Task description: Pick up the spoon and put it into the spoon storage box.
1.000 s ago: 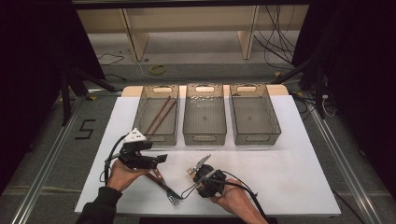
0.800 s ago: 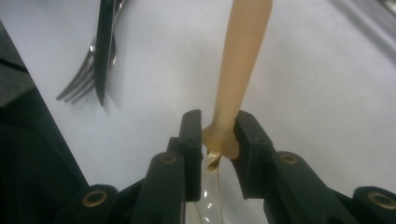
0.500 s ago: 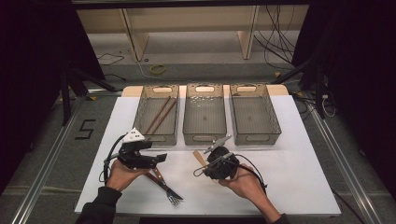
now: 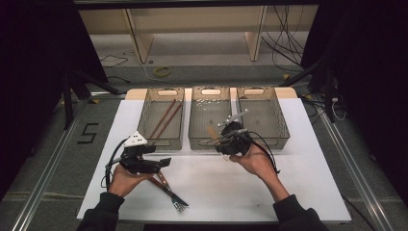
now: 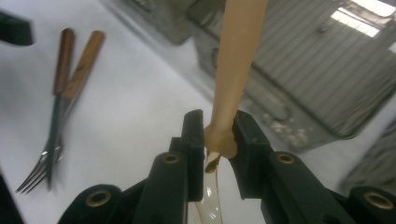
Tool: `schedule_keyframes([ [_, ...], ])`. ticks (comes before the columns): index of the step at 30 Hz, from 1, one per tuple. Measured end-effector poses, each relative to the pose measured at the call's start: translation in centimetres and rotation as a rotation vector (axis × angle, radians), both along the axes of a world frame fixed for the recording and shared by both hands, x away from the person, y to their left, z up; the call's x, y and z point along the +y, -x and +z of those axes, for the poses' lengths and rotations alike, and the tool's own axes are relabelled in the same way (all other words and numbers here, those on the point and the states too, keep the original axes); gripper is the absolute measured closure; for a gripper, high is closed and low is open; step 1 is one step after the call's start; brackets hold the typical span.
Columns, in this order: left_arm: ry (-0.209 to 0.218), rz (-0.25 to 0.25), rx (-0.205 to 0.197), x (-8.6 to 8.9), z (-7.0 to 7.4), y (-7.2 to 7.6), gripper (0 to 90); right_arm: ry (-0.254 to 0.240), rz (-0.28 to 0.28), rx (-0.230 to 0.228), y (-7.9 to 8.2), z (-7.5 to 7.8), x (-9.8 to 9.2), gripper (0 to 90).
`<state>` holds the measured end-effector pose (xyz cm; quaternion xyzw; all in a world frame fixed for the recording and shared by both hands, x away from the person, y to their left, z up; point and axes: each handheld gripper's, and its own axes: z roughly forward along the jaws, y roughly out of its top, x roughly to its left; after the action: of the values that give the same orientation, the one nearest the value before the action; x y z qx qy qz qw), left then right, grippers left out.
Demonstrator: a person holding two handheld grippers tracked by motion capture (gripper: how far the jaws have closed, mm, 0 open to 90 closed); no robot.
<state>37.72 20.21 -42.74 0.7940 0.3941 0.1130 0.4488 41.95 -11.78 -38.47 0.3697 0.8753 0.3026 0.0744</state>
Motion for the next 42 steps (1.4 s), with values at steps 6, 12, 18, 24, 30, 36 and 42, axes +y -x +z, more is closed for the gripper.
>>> schedule_keyframes([
  [6,0.004,-0.003,0.003,0.1,0.0,0.0,16.9,0.001,-0.050,-0.017,-2.7,0.9,-0.5,76.6],
  [12,0.006,-0.006,0.003,0.0,0.0,0.0,16.8,-0.010,-0.089,-0.035,-5.2,1.9,-0.2,76.5],
  [18,0.008,-0.007,0.002,0.1,0.0,0.0,16.7,0.000,-0.107,-0.033,-7.2,1.9,0.7,76.4],
  [24,0.006,-0.008,0.001,0.2,0.0,0.0,16.7,0.023,-0.122,-0.044,-8.8,1.4,1.5,76.4],
  [30,0.008,-0.009,0.002,0.3,0.0,0.0,16.6,0.032,-0.161,-0.034,-10.6,1.3,1.9,76.2],
  [36,0.008,-0.008,0.002,0.3,0.0,0.0,16.6,0.053,-0.198,-0.018,-11.9,0.4,2.1,76.0],
  [42,0.012,-0.009,-0.002,0.4,0.1,0.0,16.6,0.064,-0.217,-0.007,-12.5,-0.4,2.4,75.7],
])
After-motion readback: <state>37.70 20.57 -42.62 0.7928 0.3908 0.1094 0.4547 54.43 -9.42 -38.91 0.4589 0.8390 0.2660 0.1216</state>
